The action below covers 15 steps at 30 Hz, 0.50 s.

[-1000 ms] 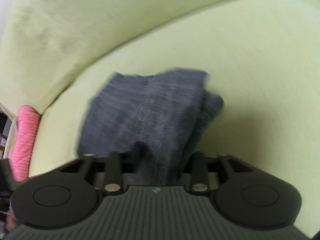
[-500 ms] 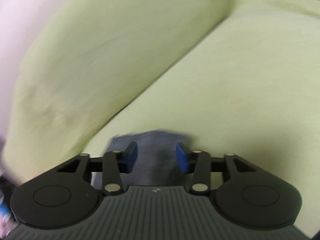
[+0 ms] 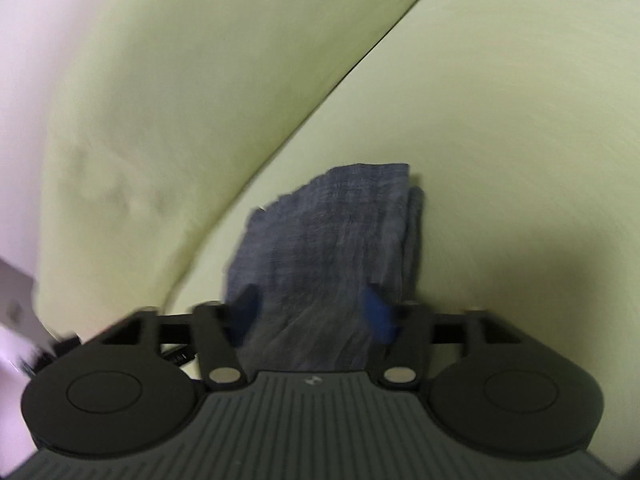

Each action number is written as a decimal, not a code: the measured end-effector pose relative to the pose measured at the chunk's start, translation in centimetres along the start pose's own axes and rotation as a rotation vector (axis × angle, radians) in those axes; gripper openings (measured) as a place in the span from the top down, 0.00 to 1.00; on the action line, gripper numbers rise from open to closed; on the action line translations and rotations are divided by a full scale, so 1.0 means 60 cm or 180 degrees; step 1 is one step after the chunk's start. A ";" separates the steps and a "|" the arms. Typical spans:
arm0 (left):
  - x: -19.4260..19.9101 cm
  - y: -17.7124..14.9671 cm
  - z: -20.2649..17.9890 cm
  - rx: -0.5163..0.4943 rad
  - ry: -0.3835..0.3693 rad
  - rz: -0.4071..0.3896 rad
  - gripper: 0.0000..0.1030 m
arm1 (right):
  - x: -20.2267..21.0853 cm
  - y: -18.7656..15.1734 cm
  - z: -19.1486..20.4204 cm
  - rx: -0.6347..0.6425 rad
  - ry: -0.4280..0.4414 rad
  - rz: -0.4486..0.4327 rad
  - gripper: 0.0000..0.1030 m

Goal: Fold clothes

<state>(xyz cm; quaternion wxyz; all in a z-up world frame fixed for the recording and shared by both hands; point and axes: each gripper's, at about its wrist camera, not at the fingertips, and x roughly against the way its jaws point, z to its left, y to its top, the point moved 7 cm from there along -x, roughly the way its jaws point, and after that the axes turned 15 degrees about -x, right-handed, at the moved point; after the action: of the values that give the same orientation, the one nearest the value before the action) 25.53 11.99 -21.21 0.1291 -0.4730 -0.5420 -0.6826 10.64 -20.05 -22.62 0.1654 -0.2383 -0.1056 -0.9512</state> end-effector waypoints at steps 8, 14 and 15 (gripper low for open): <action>0.017 -0.038 -0.033 0.0645 -0.0264 0.0101 0.43 | -0.035 -0.076 -0.063 -0.0915 -0.0108 0.0363 0.25; -0.026 -0.048 -0.026 0.1301 -0.0432 0.0092 0.43 | -0.087 -0.086 -0.059 -0.1133 0.0060 0.0159 0.00; -0.032 -0.047 -0.024 0.1383 -0.0438 0.0074 0.43 | -0.091 -0.088 -0.053 -0.1124 0.0037 0.0125 0.00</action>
<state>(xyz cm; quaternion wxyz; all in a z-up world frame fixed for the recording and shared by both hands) 23.89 11.16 -24.41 0.1985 -0.4857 -0.6783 -0.5144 11.93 -14.61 -28.69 0.1402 -0.2601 0.0687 -0.9529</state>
